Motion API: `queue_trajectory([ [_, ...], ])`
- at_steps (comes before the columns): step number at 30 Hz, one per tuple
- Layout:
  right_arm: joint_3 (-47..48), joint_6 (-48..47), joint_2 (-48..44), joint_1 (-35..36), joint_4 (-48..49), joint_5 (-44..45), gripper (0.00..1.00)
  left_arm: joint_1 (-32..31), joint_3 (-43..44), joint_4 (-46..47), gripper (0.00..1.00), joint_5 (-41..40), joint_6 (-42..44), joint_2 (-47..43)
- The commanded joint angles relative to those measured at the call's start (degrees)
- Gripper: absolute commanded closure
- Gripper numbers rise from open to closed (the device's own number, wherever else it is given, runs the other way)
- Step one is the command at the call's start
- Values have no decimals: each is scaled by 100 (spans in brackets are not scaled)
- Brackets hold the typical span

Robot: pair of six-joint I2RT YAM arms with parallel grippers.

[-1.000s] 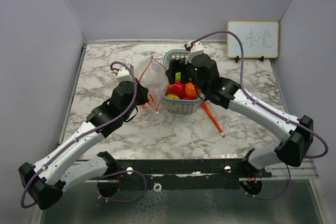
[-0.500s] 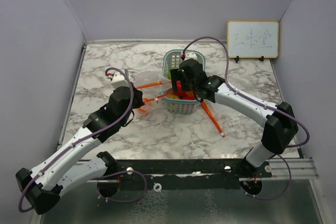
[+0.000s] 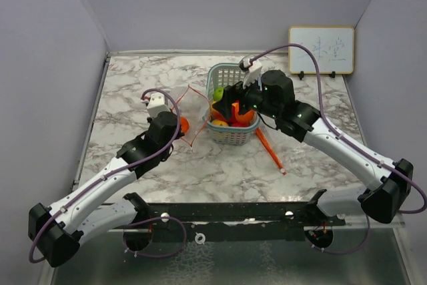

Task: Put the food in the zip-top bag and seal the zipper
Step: Pick up the fake fruit from the bin.

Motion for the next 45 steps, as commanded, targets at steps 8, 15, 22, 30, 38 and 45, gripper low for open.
queue_trajectory([
  [8,717,190,727,-44,-1312,2305,6,72,31,-32,100,-715,-9,-289],
  [15,965,253,1482,-72,-1668,2643,4,80,-192,170,100,-849,-55,-730],
  [22,1341,412,2353,-154,-2408,3056,4,78,-194,138,100,-748,-46,-768],
  [30,1706,578,3072,-154,-3101,3556,11,86,-235,207,100,-777,32,-868],
  [38,1678,478,2570,-154,-2719,3525,74,87,-222,264,100,-709,33,-765],
  [45,1415,-170,1466,-154,-1664,2169,86,88,-170,421,100,-511,-42,-494],
])
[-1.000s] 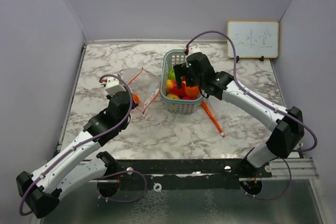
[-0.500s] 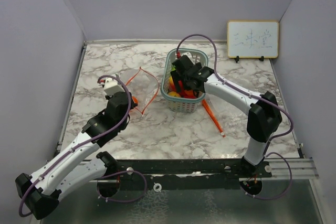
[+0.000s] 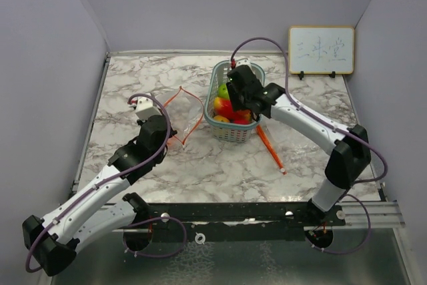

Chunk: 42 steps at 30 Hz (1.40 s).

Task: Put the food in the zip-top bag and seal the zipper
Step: Pick up the fake fruit from the bin, then place the fake fruit in the zipper food storage bag.

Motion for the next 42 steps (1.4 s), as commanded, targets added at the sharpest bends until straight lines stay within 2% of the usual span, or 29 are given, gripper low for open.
queue_trajectory([
  [1,-390,-593,-1217,-34,1270,-1516,86,25,52,308,100,144,-38,167],
  [4,-725,-624,-1822,-28,1984,-3028,87,26,108,364,100,236,-61,291],
  [9,-997,-147,-1978,-12,2985,-5023,87,26,171,459,100,417,-127,447],
  [17,-909,350,-1178,184,3855,-5337,87,24,236,440,100,546,-167,433],
  [19,-746,333,-920,293,3821,-5267,86,23,294,405,100,542,-146,412],
  [20,-673,327,-811,327,3779,-5194,81,23,314,392,100,542,-131,413],
  [27,-654,163,-788,388,3566,-4229,8,28,330,364,100,525,-120,366],
  [28,-717,106,-897,393,3596,-4187,1,24,321,355,100,520,-115,368],
  [32,-1000,-78,-1472,391,3501,-3723,0,25,292,371,100,498,-111,394],
  [35,-1209,-148,-1856,388,3160,-2785,0,26,273,362,100,499,-111,391],
  [38,-966,-102,-1720,292,2144,-1589,0,31,247,348,100,482,-113,334],
  [42,-818,-41,-1334,16,1411,-1159,0,30,228,358,100,463,-97,264],
])
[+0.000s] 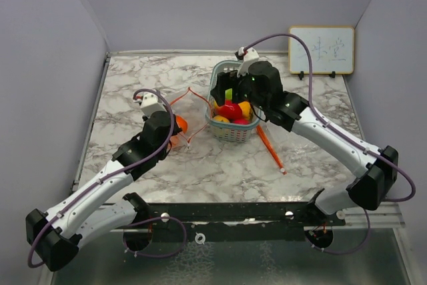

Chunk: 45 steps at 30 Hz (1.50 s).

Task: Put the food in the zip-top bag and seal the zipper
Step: Place the fake fruit in the zipper food storage bag, then pick up the fake fruit from the bin.

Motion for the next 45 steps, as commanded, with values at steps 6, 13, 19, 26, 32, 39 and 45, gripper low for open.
queue_trajectory([
  [6,86,-268,1050,-528,-1234,736,1,30,68,64,100,31,48,-209],
  [13,197,-580,1837,-611,-866,-45,0,30,38,47,100,-31,59,-252],
  [19,198,-775,2270,-610,-982,-126,0,28,40,17,100,-74,57,-278],
  [26,231,-818,2513,-611,-945,169,37,29,37,29,100,-66,56,-271],
  [32,191,-727,1784,-610,-669,498,71,28,55,26,100,-69,58,-261],
  [39,-288,-702,463,-610,-177,-147,87,28,22,39,100,-36,31,-249],
  [45,-557,-570,-381,-513,103,-1935,90,39,16,103,100,7,18,-150],
])
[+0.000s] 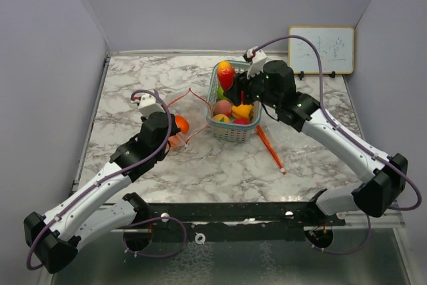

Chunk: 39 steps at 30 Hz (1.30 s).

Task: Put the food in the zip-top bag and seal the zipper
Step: Pick up the fake fruit from the bin, then place the fake fruit in the zipper food storage bag.

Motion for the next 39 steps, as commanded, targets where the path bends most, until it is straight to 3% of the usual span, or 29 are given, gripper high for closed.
queue_trajectory([
  [1,-234,168,-388,267,506,-1636,90,36,19,155,100,26,1,54],
  [10,-597,970,90,889,1444,-2095,84,40,112,174,100,95,-18,117],
  [18,-341,1004,785,977,1435,-1414,48,35,75,174,100,128,-34,66],
  [23,-185,831,660,978,1316,-1246,3,39,37,163,100,121,-44,60],
  [24,-188,786,581,980,1272,-1178,0,35,31,171,100,114,-36,64],
  [29,-334,642,14,979,1087,-699,0,34,-12,224,100,135,-25,94],
  [32,-283,635,-247,977,751,180,0,37,-20,201,100,142,-28,92],
  [35,113,673,-54,895,-112,1196,0,36,-27,191,100,117,-24,9],
  [39,489,735,561,471,-967,1450,0,36,-33,186,100,94,11,-73],
])
